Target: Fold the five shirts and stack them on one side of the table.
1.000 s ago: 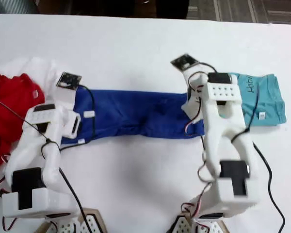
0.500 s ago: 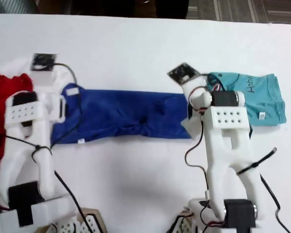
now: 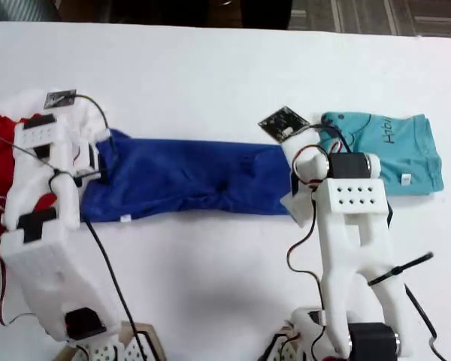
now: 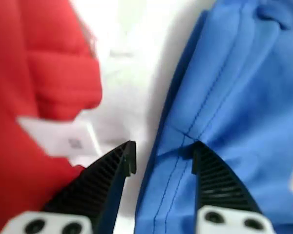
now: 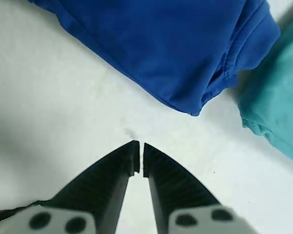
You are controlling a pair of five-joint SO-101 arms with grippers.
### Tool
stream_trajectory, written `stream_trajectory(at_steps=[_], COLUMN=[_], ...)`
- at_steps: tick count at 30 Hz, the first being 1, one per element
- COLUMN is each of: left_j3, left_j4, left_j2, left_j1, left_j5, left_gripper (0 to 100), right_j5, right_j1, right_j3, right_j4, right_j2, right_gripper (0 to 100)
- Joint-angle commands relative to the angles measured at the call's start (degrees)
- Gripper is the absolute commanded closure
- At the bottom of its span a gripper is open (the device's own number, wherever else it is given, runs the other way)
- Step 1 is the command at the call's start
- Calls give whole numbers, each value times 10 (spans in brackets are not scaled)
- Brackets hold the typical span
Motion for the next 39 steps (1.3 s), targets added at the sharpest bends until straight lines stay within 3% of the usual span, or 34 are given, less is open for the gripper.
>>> stream_trajectory(at_steps=[1, 12, 24, 26, 28, 33, 39], left_j3=[-79, -199, -272, -279, -279, -288, -358], left_j4=[37, 201, 243, 243, 243, 258, 320], left_j2=[55, 158, 224, 229, 229, 225, 221], left_j1=[8, 93, 91, 91, 91, 85, 47], left_j5=[8, -7, -6, -7, -9, -16, -38], left_gripper=[789, 789, 795, 854, 974, 972, 972], right_j5=[2, 2, 2, 2, 2, 2, -2], right_j1=[-4, -4, -3, -3, 1, 14, 15], right_j3=[4, 7, 9, 9, 12, 101, 293], right_j4=[3, 1, 12, 25, 36, 6, -91], right_j2=[-25, -25, -108, -118, -125, -150, -284], right_gripper=[978, 978, 978, 978, 978, 978, 978])
